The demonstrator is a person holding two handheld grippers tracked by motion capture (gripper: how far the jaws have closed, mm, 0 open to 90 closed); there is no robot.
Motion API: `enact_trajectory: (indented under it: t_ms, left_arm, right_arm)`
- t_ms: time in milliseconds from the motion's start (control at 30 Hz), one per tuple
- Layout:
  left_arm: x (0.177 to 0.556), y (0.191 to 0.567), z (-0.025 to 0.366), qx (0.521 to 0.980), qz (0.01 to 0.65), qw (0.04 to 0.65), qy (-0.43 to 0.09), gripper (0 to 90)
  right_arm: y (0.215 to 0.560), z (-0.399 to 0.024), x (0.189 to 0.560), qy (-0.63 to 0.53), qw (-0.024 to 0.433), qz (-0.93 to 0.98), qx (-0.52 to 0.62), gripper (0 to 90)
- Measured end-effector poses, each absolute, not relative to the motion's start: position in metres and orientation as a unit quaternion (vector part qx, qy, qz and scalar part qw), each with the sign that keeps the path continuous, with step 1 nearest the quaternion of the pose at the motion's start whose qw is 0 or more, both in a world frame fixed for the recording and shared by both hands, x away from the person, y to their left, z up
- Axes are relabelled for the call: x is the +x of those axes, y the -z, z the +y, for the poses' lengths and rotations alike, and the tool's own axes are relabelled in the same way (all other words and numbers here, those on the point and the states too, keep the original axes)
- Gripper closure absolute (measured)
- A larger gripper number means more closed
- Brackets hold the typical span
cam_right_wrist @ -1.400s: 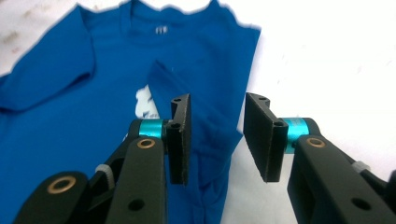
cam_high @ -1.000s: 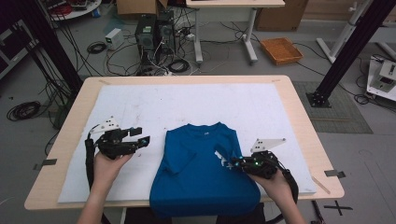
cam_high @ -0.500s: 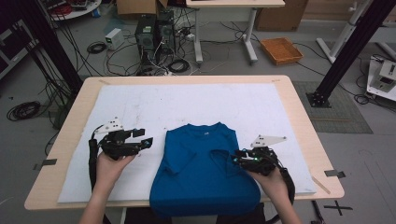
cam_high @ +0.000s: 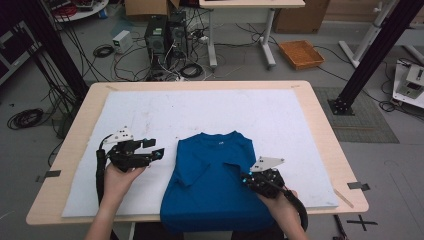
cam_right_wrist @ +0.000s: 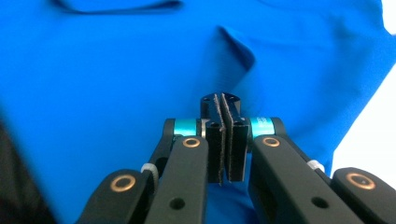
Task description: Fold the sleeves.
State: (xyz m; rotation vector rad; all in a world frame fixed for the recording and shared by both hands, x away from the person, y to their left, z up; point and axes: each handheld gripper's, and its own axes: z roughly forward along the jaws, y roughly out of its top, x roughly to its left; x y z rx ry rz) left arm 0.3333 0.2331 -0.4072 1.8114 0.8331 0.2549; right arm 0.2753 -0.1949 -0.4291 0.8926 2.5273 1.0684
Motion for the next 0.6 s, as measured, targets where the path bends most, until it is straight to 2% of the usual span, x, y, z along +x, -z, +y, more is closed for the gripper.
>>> enact_trajectory:
  t_ms: [133, 233, 400, 467, 500, 600]
  left_arm:
    - [0.334, 0.407, 0.233, 0.760, 0.351, 0.537, -0.106, 39.9]
    - [0.333, 0.408, 0.232, 0.762, 0.348, 0.536, -0.105, 39.9]
    - [0.334, 0.408, 0.230, 0.762, 0.348, 0.535, -0.107, 39.2]
    - [0.334, 0.408, 0.229, 0.762, 0.348, 0.535, -0.110, 39.1]
    - [0.333, 0.408, 0.228, 0.762, 0.349, 0.534, -0.112, 39.1]
    - [0.335, 0.409, 0.224, 0.763, 0.348, 0.532, -0.119, 39.1]
  right_arm:
    - [0.427, -0.198, 0.275, -0.366, 0.091, 0.886, 0.268, 85.2]
    - [0.429, -0.201, 0.278, -0.358, 0.067, 0.896, 0.256, 76.6]
    - [0.419, -0.212, 0.283, -0.384, 0.101, 0.869, 0.294, 62.5]
    - [0.417, -0.215, 0.285, -0.393, 0.109, 0.858, 0.311, 60.4]
    - [0.415, -0.223, 0.294, -0.412, 0.118, 0.835, 0.345, 55.1]
    - [0.410, -0.236, 0.309, -0.438, 0.131, 0.797, 0.394, 49.7]
